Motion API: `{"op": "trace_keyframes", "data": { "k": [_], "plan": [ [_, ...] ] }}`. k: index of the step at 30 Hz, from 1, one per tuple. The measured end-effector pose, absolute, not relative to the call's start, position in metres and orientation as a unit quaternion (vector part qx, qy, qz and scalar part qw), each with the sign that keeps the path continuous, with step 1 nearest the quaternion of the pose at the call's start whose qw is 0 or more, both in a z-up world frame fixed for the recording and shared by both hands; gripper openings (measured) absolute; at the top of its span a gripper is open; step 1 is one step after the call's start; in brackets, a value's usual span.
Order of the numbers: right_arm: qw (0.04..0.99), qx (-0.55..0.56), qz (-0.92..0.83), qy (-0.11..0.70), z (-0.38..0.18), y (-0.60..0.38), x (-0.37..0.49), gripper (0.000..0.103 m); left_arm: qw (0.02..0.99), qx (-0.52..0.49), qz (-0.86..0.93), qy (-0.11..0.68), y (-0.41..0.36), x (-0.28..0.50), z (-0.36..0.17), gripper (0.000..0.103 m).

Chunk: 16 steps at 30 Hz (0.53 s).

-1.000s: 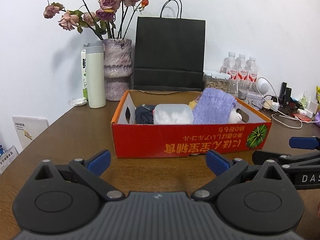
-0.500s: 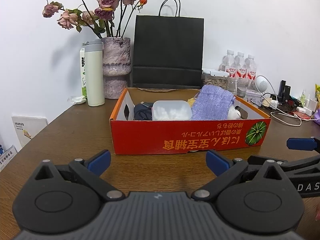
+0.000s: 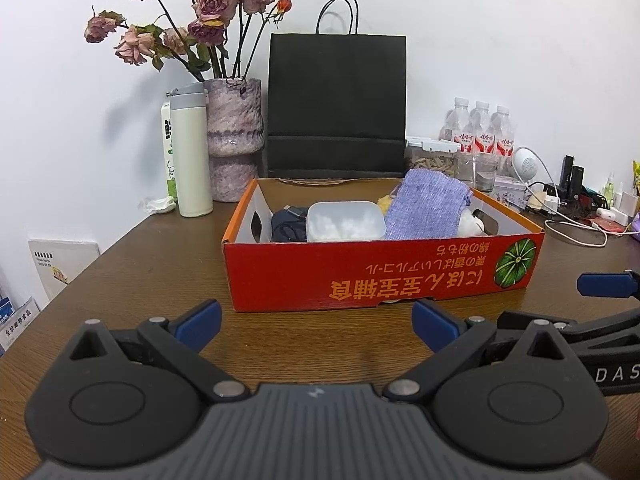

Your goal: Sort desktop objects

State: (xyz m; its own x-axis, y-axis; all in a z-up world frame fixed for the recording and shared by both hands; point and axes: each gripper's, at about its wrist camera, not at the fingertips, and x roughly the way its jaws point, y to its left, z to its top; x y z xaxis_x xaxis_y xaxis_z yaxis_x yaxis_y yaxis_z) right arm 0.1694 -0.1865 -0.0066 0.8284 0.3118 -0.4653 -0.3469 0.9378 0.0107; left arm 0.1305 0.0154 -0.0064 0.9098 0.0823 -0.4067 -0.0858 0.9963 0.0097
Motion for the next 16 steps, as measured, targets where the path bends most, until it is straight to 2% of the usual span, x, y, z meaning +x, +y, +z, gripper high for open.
{"op": "trace_keyframes", "data": {
  "k": [16],
  "plan": [
    [0.955, -0.037, 0.173, 0.237, -0.0082, -0.1869, 0.168, 0.103, 0.976, -0.016, 0.036, 0.215, 0.0188, 0.1327, -0.0085, 0.103]
  ]
}}
